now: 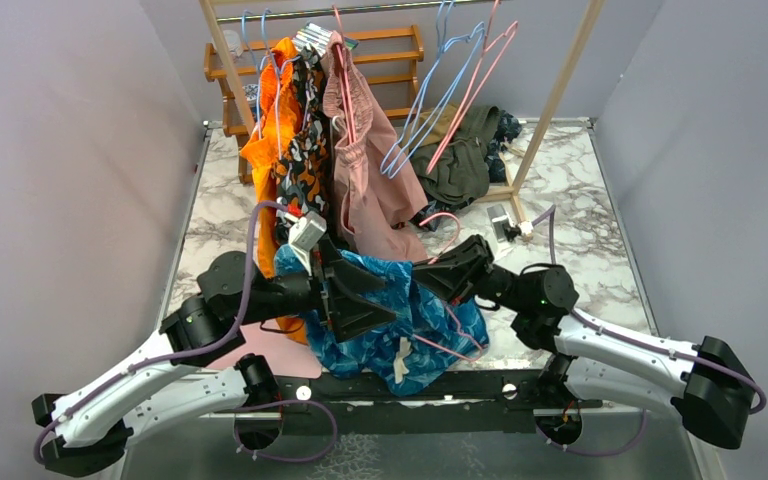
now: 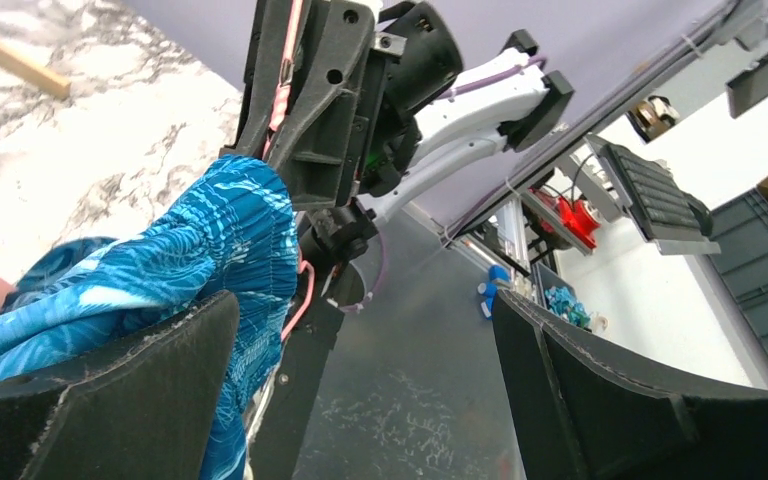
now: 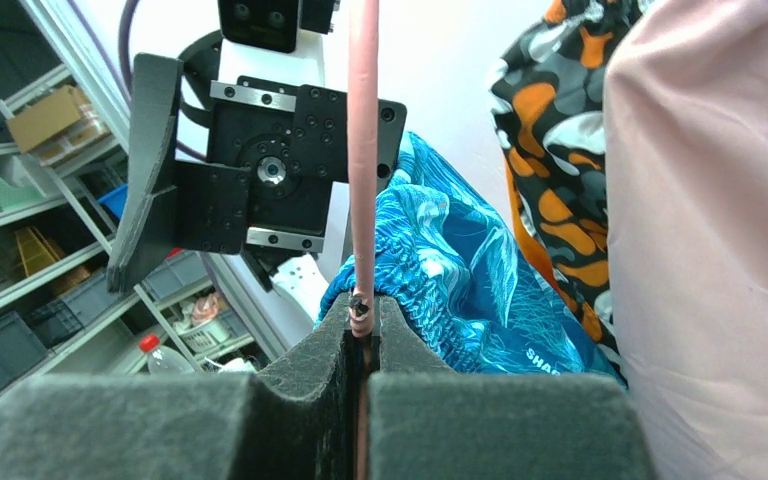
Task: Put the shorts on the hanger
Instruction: Hang the shorts on the hanger.
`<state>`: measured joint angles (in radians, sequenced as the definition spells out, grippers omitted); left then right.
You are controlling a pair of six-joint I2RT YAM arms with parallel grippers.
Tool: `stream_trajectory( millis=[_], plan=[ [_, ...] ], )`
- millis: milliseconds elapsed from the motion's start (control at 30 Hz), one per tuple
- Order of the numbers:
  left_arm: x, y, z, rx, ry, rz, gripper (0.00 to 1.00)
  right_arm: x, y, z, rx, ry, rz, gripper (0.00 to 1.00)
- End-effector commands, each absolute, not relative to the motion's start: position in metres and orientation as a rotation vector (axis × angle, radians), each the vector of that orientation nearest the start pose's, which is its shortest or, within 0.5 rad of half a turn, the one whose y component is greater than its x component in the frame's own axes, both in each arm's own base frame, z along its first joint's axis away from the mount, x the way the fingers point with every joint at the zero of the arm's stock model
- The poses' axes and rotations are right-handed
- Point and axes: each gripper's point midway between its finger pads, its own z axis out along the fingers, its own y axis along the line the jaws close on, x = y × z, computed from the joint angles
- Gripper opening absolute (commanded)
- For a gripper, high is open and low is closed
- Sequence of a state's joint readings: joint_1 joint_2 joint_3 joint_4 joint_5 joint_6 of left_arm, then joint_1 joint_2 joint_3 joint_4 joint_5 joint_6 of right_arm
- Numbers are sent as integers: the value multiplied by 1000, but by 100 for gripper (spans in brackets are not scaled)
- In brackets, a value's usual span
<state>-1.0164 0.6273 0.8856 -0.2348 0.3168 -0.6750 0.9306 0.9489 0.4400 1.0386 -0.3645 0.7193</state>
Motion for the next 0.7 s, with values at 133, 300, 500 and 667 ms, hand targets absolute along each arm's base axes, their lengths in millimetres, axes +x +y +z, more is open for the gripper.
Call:
stream_trajectory(
  millis=[133, 300, 500, 667],
  plan=[
    [38, -234, 441, 738, 1334, -1558, 99, 96, 278, 418, -500, 832, 1648, 1],
    [21, -204, 500, 771, 1112, -1506, 99, 86, 259, 458, -542, 716, 1527, 1],
    [-8, -159, 582, 799, 826, -1429, 99, 59, 222, 525, -567, 495, 1410, 1],
    [-10, -145, 603, 784, 738, -1350, 99, 45, 198, 556, -530, 350, 1353, 1]
  ],
)
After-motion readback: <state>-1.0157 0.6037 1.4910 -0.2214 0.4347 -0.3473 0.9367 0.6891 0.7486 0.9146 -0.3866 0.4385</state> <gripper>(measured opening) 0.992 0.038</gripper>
